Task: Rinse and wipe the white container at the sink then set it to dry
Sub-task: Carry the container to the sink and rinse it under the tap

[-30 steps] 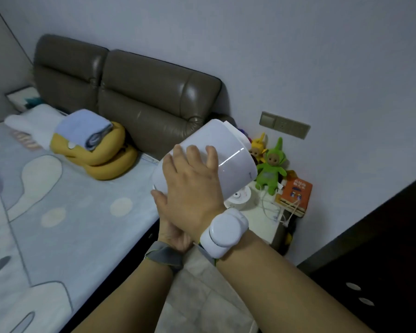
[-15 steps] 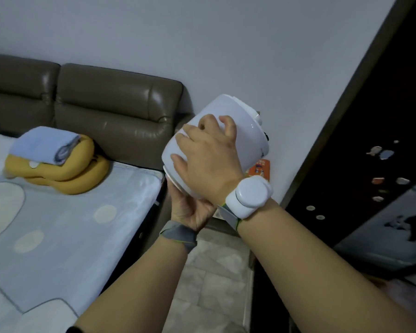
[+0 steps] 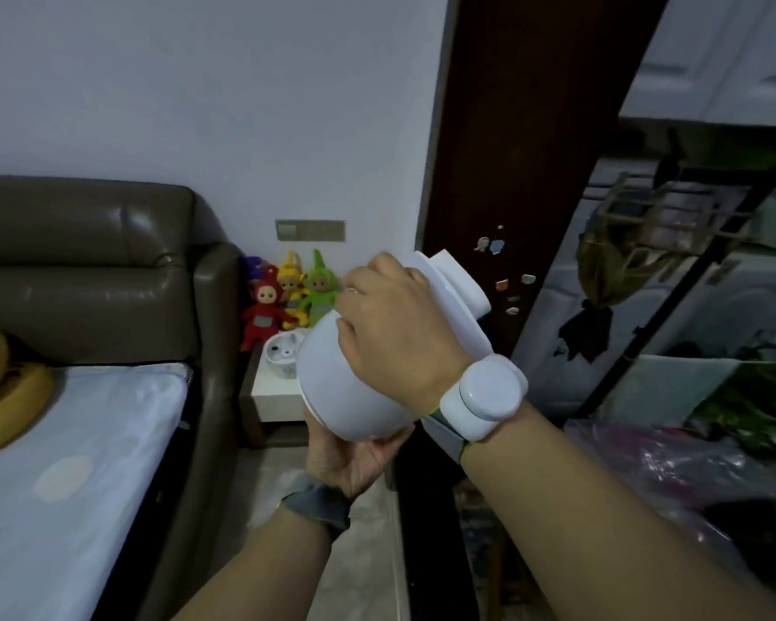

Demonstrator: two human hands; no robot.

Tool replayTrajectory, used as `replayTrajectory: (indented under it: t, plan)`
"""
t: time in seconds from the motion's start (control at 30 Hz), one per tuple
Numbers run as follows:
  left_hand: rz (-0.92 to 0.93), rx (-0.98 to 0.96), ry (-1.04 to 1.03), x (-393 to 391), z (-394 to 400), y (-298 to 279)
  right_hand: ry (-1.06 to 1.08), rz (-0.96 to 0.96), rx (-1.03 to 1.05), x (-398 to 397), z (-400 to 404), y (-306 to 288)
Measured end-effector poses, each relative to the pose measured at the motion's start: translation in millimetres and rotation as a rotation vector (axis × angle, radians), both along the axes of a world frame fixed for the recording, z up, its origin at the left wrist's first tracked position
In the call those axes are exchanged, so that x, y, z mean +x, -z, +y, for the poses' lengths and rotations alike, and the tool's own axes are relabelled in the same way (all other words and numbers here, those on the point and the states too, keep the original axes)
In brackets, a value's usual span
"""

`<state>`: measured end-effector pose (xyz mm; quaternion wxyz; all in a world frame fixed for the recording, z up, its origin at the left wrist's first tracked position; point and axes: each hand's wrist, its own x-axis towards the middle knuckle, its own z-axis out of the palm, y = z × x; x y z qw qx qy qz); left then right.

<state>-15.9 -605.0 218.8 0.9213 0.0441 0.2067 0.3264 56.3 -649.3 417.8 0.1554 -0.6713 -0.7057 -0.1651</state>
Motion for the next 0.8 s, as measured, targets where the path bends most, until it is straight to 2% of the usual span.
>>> replayTrajectory:
  t: [0.2,0.3,0.37,0.47,0.57,0.73,0.8]
  plan:
    - [-0.07,0.068,0.101,64,-56,7,0.257,0.15,0.173,83,-83,-6]
    - [-0.098,0.145,0.147,119,-113,3,0.421,0.325,0.117,148,-156,-8]
    - [-0.089,0.117,0.183,167,-168,-3,0.472,0.429,0.099,196,-217,-9]
    - [-0.122,0.131,0.233,215,-221,-13,0.514,0.431,0.156,228,-267,-17]
    - [-0.059,0.125,0.284,270,-281,-15,0.567,0.469,0.208,273,-330,-25]
    - [-0.124,0.149,0.574,344,-362,-23,0.705,0.531,0.264,350,-429,-31]
    - [-0.145,0.178,0.624,367,-383,-23,0.731,0.589,0.279,371,-457,-29]
